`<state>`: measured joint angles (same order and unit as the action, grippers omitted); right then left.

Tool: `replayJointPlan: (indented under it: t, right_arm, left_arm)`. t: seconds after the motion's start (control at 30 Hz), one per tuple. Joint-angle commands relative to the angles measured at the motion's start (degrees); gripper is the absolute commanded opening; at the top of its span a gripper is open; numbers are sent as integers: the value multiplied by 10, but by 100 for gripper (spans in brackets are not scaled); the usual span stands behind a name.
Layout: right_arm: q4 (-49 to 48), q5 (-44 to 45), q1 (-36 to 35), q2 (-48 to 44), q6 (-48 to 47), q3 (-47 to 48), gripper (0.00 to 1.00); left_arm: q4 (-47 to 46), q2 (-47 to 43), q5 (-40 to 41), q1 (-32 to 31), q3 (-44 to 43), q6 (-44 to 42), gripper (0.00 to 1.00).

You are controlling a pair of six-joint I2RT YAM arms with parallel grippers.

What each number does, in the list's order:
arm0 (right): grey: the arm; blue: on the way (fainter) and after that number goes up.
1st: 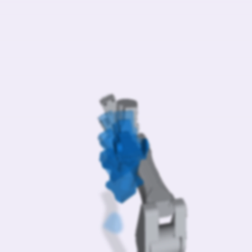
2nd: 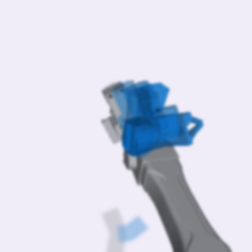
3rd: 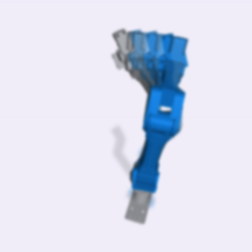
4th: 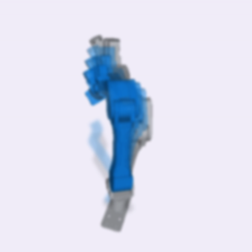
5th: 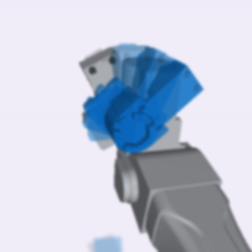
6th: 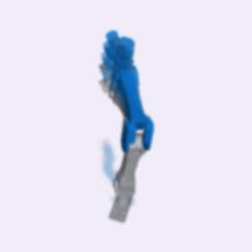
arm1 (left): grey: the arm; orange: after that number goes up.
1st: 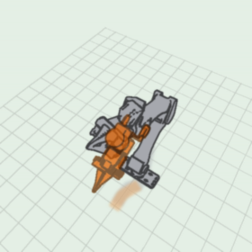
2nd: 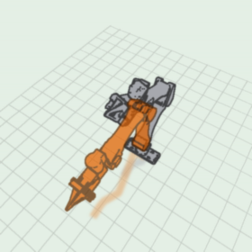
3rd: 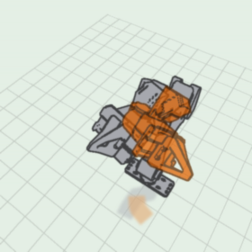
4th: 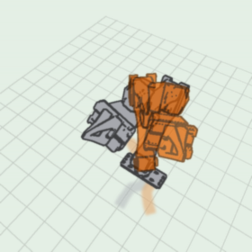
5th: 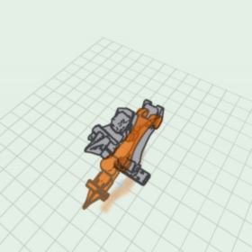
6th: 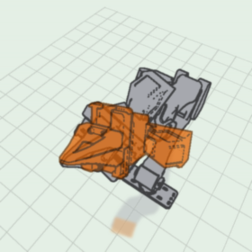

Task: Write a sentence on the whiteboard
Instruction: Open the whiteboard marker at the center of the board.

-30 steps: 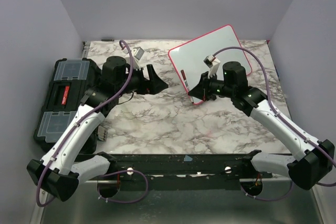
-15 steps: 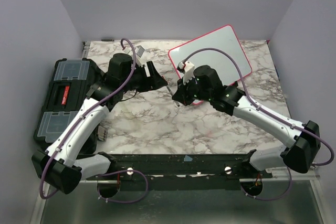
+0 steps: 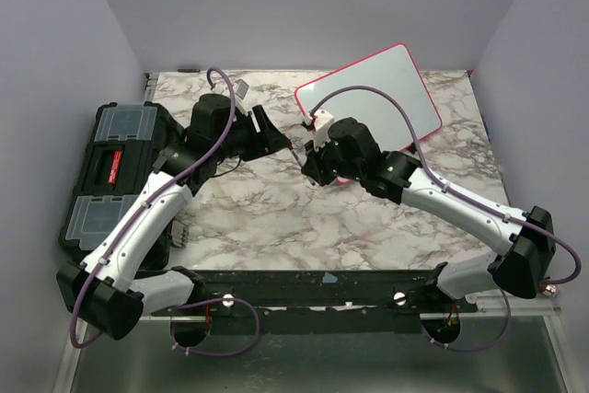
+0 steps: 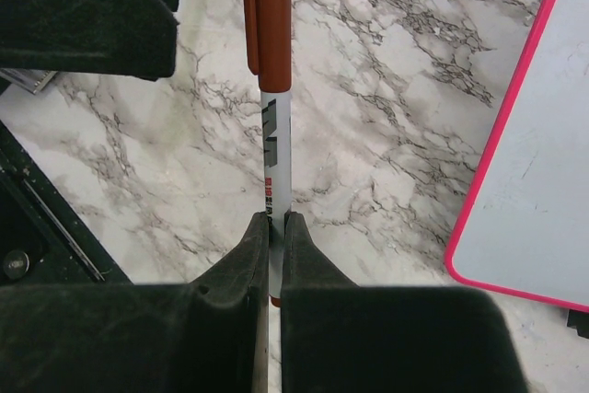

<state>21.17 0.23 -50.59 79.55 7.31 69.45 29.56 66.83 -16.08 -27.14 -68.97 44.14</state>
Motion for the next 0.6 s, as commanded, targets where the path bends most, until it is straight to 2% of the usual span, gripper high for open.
replayJointPlan:
  t: [0.0,0.4,0.57]
  right_arm:
    - [13,30,-16,10,-15,27,1]
    - [19,73,-39,18,-31,36,1]
    - [18,78,-43,19,-33,34,1]
  left_arm:
    - [-28,10,10,-4,-4,38,56]
    - [-30,37,31,-17,-11,56,44]
    - [-37,35,39,-20,-7,59,42]
